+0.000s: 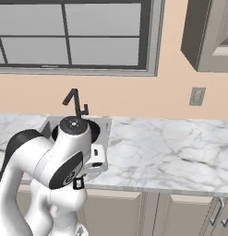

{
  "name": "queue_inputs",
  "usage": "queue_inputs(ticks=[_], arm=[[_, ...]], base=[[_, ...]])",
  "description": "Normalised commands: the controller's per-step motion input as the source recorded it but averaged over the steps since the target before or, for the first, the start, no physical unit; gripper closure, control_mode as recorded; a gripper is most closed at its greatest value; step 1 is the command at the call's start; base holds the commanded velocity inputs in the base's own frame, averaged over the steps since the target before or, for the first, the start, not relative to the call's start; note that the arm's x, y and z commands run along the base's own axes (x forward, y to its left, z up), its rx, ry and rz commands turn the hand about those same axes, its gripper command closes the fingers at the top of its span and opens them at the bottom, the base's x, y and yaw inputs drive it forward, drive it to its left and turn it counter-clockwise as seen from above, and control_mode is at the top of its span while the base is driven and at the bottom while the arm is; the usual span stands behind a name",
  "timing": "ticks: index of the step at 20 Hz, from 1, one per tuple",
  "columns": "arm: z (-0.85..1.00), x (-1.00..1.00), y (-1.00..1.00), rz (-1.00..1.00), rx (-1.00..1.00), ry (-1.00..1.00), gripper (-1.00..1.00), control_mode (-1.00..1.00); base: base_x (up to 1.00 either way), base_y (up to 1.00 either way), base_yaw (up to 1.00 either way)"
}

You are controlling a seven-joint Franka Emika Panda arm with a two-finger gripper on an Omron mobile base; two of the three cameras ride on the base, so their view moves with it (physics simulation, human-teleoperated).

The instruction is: Move the pot and pan from the stove into the sink.

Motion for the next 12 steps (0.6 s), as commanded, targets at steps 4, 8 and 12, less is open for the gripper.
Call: queue_inputs(ticks=[4,8,12], arm=[[-0.17,0.21,0.30,0.07,-0.02,0.12,1.00,-1.00],[-0.23,0.53,0.57,0.02,-0.04,0.08,1.00,-1.00],[-0.25,0.68,0.61,0.00,-0.03,0.06,1.00,-1.00]], base=[[0.00,0.00,0.00],[0.00,0.00,0.00],[0.00,0.00,0.00]])
